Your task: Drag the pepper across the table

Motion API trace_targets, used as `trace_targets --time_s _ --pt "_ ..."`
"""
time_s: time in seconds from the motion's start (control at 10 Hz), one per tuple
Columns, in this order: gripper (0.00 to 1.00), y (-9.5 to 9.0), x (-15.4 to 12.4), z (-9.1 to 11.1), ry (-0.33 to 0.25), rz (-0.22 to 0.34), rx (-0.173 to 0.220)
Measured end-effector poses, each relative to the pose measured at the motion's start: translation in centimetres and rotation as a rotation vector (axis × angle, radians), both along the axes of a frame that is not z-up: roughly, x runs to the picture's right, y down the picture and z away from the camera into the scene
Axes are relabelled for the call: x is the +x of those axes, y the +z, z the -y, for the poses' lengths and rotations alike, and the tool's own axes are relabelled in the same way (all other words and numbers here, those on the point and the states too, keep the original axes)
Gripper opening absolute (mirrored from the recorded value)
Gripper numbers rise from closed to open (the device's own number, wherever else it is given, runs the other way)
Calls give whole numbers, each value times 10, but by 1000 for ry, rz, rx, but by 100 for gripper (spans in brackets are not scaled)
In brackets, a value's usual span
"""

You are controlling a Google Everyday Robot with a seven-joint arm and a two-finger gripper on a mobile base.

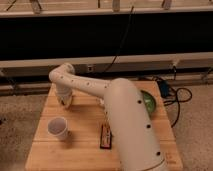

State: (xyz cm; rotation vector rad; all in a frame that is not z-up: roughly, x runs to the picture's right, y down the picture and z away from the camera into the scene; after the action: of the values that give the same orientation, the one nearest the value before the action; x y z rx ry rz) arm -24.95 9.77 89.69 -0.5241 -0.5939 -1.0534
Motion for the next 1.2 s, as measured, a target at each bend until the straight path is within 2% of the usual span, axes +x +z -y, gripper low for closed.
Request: trace_targets --time_s 0.8,1.2 --pt "0 -5 17 -4 34 -1 -13" --pt "0 -6 47 -6 57 -7 -22"
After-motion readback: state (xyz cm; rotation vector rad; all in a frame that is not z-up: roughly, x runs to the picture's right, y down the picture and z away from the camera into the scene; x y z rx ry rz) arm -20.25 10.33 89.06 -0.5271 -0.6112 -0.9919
